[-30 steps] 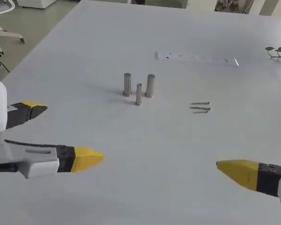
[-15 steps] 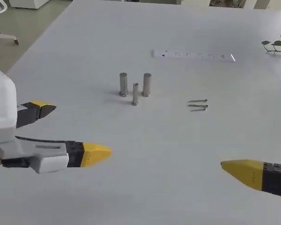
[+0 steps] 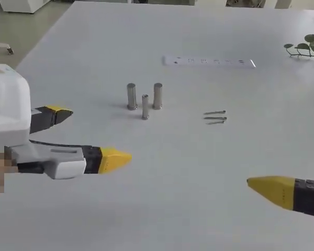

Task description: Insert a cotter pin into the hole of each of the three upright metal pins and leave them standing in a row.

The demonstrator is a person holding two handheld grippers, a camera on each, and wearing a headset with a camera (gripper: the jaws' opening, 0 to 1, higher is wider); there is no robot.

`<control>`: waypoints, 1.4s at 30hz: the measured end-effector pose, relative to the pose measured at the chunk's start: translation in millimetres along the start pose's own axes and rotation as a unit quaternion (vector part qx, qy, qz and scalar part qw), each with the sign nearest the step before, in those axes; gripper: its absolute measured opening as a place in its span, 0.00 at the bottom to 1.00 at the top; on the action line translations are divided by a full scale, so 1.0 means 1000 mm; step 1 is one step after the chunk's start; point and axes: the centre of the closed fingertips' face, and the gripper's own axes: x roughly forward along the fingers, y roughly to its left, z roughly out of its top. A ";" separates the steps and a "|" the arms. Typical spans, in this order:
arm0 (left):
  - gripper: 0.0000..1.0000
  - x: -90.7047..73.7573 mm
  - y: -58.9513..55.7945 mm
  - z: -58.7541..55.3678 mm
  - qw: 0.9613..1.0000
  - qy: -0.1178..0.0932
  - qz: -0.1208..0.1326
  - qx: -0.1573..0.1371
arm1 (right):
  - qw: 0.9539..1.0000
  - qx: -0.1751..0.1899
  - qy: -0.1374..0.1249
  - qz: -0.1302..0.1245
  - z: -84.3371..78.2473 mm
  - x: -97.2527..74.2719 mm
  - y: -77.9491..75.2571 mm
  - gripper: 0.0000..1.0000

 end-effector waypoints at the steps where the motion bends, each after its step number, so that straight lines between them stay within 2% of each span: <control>1: 0.93 0.001 0.000 0.001 1.000 0.000 -0.001 0.000 | 1.000 0.000 0.000 0.000 0.000 0.000 0.000 0.96; 5: 0.92 0.007 0.001 0.004 1.000 0.001 -0.005 0.004 | 1.000 0.000 0.000 -0.001 0.000 -0.002 -0.001 0.95; 11: 0.91 0.014 0.011 0.010 1.000 0.010 -0.004 0.023 | 1.000 0.003 0.002 -0.006 -0.002 -0.005 -0.005 0.95; 20: 0.85 0.025 0.020 0.020 1.000 0.004 -0.012 0.024 | 1.000 0.011 0.001 -0.016 -0.005 -0.009 -0.011 0.94; 28: 0.78 0.042 0.024 0.025 1.000 -0.001 -0.018 0.024 | 1.000 0.015 0.002 -0.023 -0.008 -0.013 -0.015 0.94; 35: 0.72 0.057 0.026 0.034 0.999 -0.010 -0.025 0.027 | 0.999 0.017 0.005 -0.029 -0.011 -0.017 -0.017 0.94; 42: 0.69 0.068 0.026 0.038 0.999 -0.007 -0.034 0.033 | 0.999 0.024 0.009 -0.030 -0.014 -0.018 -0.018 0.94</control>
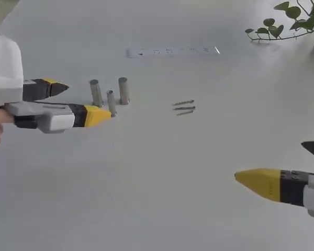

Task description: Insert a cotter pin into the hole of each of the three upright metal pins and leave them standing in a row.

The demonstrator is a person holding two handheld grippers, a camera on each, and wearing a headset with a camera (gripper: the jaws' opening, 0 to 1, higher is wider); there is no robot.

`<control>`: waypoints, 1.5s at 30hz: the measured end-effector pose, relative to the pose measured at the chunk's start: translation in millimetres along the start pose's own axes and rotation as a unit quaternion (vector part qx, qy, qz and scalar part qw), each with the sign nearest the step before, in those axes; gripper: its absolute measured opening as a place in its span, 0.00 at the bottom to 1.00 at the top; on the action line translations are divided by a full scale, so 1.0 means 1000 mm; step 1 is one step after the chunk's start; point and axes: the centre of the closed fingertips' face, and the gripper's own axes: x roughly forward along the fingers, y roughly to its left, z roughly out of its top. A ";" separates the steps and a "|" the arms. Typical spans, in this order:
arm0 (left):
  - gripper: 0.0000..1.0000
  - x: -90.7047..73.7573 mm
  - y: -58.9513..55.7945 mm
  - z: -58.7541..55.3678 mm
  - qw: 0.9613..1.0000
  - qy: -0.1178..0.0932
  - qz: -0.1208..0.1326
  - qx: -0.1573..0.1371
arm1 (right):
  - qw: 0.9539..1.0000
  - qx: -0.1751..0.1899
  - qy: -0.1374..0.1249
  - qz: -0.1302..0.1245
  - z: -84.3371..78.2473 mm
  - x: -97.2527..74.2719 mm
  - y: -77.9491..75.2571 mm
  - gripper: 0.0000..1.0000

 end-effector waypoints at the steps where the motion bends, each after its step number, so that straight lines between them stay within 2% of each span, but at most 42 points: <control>1: 0.69 0.001 0.000 0.000 1.000 0.002 -0.001 -0.001 | 1.000 0.000 -0.001 -0.002 0.000 0.000 0.000 0.94; 10: 0.64 0.016 0.005 -0.001 1.000 0.006 -0.010 0.002 | 1.000 0.007 -0.007 -0.003 0.002 -0.003 -0.001 0.94; 13: 0.61 0.023 0.008 -0.009 1.000 0.021 -0.017 0.006 | 1.000 0.001 -0.002 -0.007 0.001 -0.004 -0.003 0.94; 18: 0.60 0.033 0.012 -0.014 0.999 0.043 -0.024 0.018 | 1.000 0.002 -0.002 -0.008 0.002 -0.005 -0.004 0.93; 24: 0.57 0.045 0.013 -0.011 0.998 0.042 -0.031 0.021 | 1.000 0.003 -0.003 -0.013 0.003 -0.005 -0.005 0.94; 27: 0.54 0.049 0.013 -0.013 0.998 0.047 -0.032 0.016 | 1.000 0.000 -0.001 -0.013 0.003 -0.005 -0.005 0.94; 32: 0.54 0.054 0.013 -0.015 0.998 0.053 -0.033 0.027 | 1.000 0.001 -0.001 -0.013 0.003 -0.005 -0.005 0.94; 45: 0.47 0.072 0.016 -0.021 0.997 0.063 -0.032 0.026 | 1.000 0.003 0.007 -0.009 -0.001 -0.004 -0.005 0.93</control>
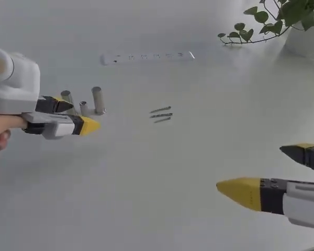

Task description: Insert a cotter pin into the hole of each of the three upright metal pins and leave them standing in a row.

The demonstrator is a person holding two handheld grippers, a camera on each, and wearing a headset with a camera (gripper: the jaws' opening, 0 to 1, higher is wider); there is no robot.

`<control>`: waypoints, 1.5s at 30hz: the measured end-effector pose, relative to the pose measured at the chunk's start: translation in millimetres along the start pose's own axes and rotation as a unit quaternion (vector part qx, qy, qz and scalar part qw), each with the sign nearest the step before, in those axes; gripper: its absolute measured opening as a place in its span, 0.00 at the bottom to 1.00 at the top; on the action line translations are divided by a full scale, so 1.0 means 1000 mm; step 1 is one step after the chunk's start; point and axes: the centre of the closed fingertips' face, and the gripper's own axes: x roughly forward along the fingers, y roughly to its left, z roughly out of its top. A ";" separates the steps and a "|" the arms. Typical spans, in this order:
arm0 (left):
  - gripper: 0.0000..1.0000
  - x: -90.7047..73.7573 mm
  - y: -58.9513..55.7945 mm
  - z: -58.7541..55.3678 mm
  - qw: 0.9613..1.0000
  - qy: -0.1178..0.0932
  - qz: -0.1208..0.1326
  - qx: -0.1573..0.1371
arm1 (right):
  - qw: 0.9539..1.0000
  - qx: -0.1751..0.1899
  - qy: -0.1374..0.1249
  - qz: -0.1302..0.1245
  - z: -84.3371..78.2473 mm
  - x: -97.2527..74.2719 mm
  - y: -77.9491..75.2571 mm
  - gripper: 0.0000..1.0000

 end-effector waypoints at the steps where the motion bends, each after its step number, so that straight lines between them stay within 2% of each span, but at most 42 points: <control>1: 0.47 0.002 0.001 0.000 1.000 0.001 0.001 0.001 | 1.000 0.000 0.000 0.000 0.000 0.000 0.000 0.93; 5: 0.41 0.006 0.004 -0.001 1.000 0.005 0.009 0.004 | 1.000 0.004 -0.002 0.000 0.000 0.000 -0.002 0.93; 12: 0.37 0.012 0.005 0.000 1.000 0.000 0.005 -0.002 | 1.000 0.002 -0.004 0.009 0.000 0.001 0.001 0.94; 15: 0.35 0.015 0.006 -0.001 1.000 0.003 0.007 0.003 | 0.999 0.016 -0.020 0.021 0.006 0.000 0.005 0.93; 18: 0.33 0.019 0.007 -0.003 1.000 0.003 0.004 -0.008 | 0.999 0.018 -0.027 0.022 0.009 -0.001 0.005 0.93; 32: 0.26 0.027 0.012 -0.006 1.000 0.003 0.009 -0.008 | 1.000 0.015 -0.010 0.015 -0.001 0.000 0.005 0.93; 41: 0.22 0.031 0.015 -0.011 1.000 0.011 0.011 -0.004 | 1.000 0.021 -0.003 0.015 -0.005 0.001 0.006 0.91; 43: 0.21 0.033 0.015 -0.011 1.000 0.006 0.009 -0.019 | 1.000 0.022 -0.004 0.015 -0.004 0.001 0.006 0.91; 45: 0.19 0.033 0.016 -0.011 1.000 0.006 0.009 -0.019 | 1.000 0.021 -0.003 0.015 -0.005 0.001 0.007 0.91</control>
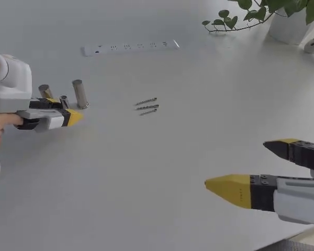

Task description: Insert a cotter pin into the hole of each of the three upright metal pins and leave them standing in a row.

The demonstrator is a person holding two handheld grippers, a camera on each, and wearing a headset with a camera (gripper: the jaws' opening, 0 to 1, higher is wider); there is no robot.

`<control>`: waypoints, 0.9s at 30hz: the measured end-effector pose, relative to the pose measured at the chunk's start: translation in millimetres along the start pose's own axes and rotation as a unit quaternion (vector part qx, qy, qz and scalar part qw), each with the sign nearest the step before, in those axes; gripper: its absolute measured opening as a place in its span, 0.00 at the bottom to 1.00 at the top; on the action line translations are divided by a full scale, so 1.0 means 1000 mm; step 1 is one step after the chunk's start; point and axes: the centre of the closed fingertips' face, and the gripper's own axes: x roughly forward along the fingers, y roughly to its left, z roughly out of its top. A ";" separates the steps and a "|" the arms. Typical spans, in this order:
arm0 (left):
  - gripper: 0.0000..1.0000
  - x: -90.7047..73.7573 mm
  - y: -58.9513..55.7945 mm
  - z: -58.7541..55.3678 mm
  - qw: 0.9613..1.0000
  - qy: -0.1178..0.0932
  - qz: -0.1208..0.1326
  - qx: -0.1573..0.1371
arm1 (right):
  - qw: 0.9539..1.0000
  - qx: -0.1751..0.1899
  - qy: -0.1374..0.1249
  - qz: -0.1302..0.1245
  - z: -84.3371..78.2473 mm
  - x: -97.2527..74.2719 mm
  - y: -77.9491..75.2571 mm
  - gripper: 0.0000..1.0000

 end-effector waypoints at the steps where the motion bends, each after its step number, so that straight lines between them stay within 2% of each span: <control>1: 0.18 0.000 0.001 0.000 1.000 0.000 0.002 0.003 | 1.000 -0.001 0.001 0.000 0.000 0.000 0.000 0.91; 6: 0.14 0.001 0.001 0.001 1.000 -0.002 0.002 0.006 | 1.000 -0.002 0.003 0.001 -0.001 0.001 0.001 0.91; 10: 0.06 0.002 0.005 -0.001 1.000 -0.001 0.015 0.006 | 1.000 -0.003 0.003 0.003 -0.001 0.001 0.002 0.91; 13: 0.06 0.001 0.005 0.000 1.000 -0.001 0.017 0.007 | 1.000 -0.003 0.003 0.004 -0.002 0.001 0.002 0.90; 16: 0.06 0.001 0.005 0.000 1.000 -0.007 0.018 -0.005 | 1.000 -0.004 0.004 0.004 -0.002 0.001 0.003 0.90; 21: 0.06 0.000 0.005 0.000 1.000 -0.012 0.021 0.007 | 1.000 -0.005 0.007 0.003 -0.003 0.001 0.002 0.90; 27: 0.05 0.001 0.002 0.000 1.000 -0.013 0.017 0.006 | 1.000 -0.001 0.006 0.002 -0.003 0.001 0.001 0.90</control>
